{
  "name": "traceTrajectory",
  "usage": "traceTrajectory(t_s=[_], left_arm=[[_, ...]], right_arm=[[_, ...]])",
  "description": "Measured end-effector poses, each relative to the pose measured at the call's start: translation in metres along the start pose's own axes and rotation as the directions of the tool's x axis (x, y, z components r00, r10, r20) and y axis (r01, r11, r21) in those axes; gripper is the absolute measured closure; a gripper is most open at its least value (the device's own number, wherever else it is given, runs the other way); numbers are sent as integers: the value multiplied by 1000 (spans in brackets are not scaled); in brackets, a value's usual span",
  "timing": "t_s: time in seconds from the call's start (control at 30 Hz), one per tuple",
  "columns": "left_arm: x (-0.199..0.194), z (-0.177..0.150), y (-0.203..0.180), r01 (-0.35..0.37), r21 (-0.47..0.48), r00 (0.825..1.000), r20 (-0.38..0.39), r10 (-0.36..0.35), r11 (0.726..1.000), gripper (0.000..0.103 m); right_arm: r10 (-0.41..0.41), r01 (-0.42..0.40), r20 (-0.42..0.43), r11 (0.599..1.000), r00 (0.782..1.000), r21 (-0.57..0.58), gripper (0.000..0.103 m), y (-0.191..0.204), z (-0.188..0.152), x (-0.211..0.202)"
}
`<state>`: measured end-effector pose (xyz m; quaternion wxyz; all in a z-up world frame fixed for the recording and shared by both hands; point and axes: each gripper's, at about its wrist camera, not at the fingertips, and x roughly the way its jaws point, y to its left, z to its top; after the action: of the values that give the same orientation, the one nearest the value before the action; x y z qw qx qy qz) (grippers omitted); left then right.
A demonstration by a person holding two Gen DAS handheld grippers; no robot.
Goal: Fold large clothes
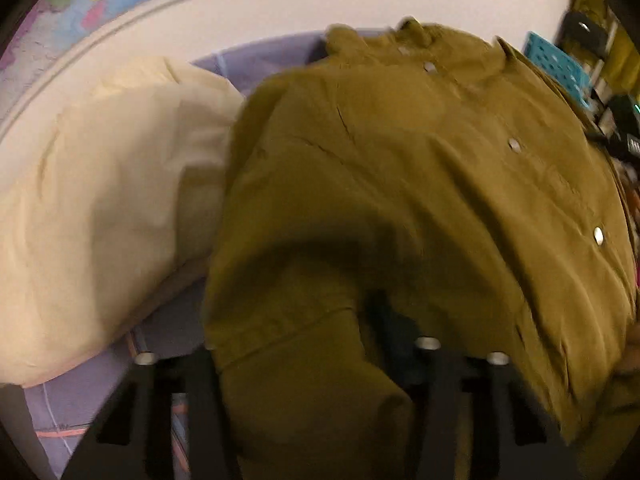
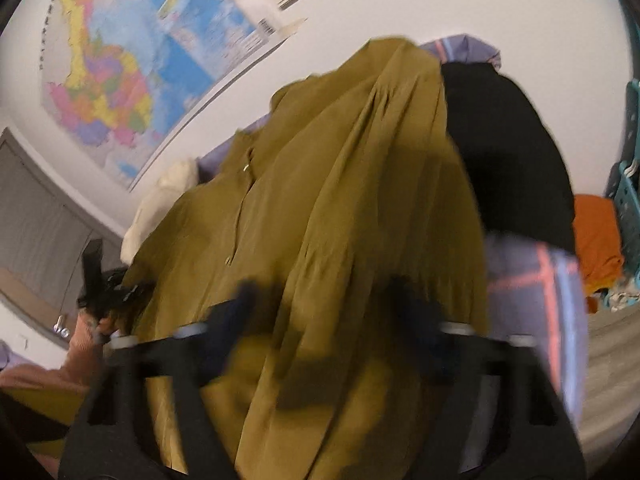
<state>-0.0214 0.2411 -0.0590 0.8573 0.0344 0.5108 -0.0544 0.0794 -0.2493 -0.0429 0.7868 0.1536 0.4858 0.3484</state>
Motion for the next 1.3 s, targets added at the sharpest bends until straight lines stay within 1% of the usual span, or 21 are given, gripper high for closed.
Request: traceTrajectory(t_s=[0.03, 0.17, 0.23, 0.3, 0.4, 0.47, 0.5, 0.53, 0.57, 0.6, 0.63, 0.73, 0.83, 0.87, 0.93, 1.0, 1.07, 1.13, 1.23, 1.27, 1.3], left_arm=[[-8, 6, 3, -22, -27, 999, 28, 22, 999, 84], [-69, 33, 25, -62, -147, 981, 176, 88, 987, 89], [-105, 50, 37, -102, -187, 956, 253, 148, 977, 90], [-126, 58, 42, -149, -199, 930, 303, 205, 969, 90], [-125, 64, 62, -301, -290, 886, 267, 379, 908, 88], [-103, 61, 73, -282, -308, 915, 198, 351, 909, 80], [-84, 56, 73, -335, -304, 913, 127, 386, 892, 79], [-69, 50, 68, -424, -271, 885, 79, 459, 864, 76], [-63, 44, 62, -454, -242, 871, 80, 484, 858, 66], [-63, 37, 57, -455, -236, 868, 97, 487, 859, 59], [-67, 30, 52, -433, -244, 872, 129, 472, 868, 59], [-85, 20, 35, -389, -231, 875, 209, 436, 892, 43], [-123, 4, 0, -353, -133, 849, 370, 377, 926, 34], [-133, -2, -14, -338, -97, 846, 405, 347, 936, 26], [-144, -9, -38, -274, 1, 855, 459, 243, 962, 23], [-143, -12, -63, -245, 79, 855, 488, 177, 966, 18], [-134, -13, -88, -197, 163, 868, 488, 94, 967, 18], [-118, -9, -107, -137, 209, 887, 461, 26, 968, 18], [-93, -4, -121, -63, 210, 911, 412, -30, 976, 18], [-88, -2, -123, -38, 206, 912, 407, -51, 978, 18], [-85, -2, -126, -17, 200, 912, 406, -67, 980, 18]], right_arm=[[0, 0, 11, 1000, 1000, 1, 90, 4, 0, -4], [-42, 54, 135, 995, 990, -85, 96, 43, 23, -46], [-60, 91, 213, 986, 975, -142, 97, 68, 41, -74], [-120, 182, 298, 964, 947, -191, 97, 88, 65, -100], [-225, 297, 316, 933, 922, -201, 96, 87, 90, -102], [-271, 320, 268, 933, 925, -162, 93, 66, 99, -85], [-299, 334, 231, 934, 926, -130, 87, 51, 100, -70], [-356, 378, 191, 921, 915, -97, 76, 36, 97, -55], [-405, 420, 160, 904, 900, -76, 65, 25, 93, -44], [-440, 451, 135, 890, 888, -62, 45, 16, 86, -35], [-475, 482, 117, 876, 872, -37, 38, 6, 79, -26], [-502, 505, 172, 863, 847, 31, 36, 2, 61, -38], [-463, 487, 334, 873, 821, 13, 35, 35, 25, -72], [-415, 450, 361, 893, 835, -16, 35, 45, 17, -78], [-252, 316, 342, 937, 905, -146, 36, 72, -15, -77], [-175, 236, 234, 933, 957, -270, 35, 98, -46, -54], [-131, 164, 118, 930, 984, -330, 36, 109, -69, -25], [-144, 135, 7, 916, 990, -377, 35, 115, -89, 14], [-164, 133, -60, 929, 985, -346, 38, 105, -98, 51], [-154, 140, -13, 927, 988, -347, 45, 105, -99, 51], [-118, 103, -26, 940, 993, -326, 83, 104, -97, 53]])
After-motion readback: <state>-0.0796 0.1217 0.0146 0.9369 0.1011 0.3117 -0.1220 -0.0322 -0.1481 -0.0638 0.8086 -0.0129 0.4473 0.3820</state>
